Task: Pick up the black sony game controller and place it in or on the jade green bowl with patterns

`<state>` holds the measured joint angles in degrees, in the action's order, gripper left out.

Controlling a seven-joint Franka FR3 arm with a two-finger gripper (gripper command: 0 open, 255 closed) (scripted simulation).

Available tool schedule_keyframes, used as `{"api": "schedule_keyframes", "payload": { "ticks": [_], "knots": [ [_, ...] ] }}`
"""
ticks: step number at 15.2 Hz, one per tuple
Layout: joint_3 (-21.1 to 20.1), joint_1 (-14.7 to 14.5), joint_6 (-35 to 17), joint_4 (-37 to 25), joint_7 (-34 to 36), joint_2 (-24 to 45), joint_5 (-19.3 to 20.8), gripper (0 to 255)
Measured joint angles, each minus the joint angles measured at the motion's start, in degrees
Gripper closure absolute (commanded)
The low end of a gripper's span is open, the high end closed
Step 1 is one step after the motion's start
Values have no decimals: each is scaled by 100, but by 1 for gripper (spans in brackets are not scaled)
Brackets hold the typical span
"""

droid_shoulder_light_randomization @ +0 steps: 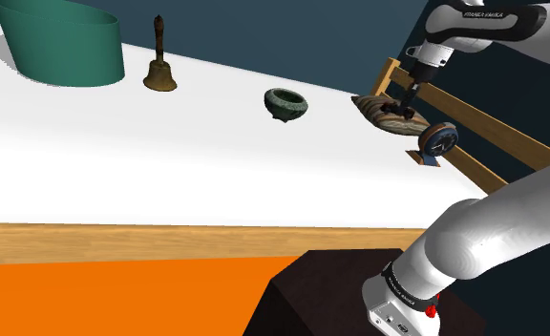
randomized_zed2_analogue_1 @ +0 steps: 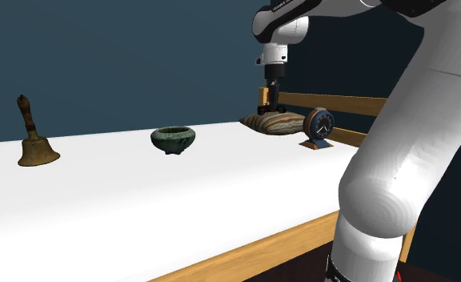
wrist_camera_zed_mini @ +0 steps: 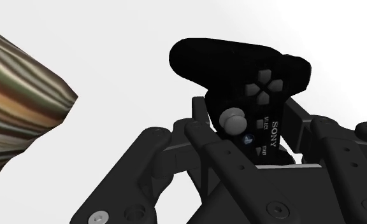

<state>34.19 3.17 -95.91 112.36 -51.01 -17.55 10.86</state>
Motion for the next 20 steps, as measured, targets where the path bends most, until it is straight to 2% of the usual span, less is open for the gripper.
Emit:
{"api": "schedule_keyframes", "payload": {
  "ticks": [8,20],
  "knots": [
    [-352,-341,93,-494,561,526,-372,255],
    [-761,-822,329,-2267,1307,2292,-1265,255]
  ]
}}
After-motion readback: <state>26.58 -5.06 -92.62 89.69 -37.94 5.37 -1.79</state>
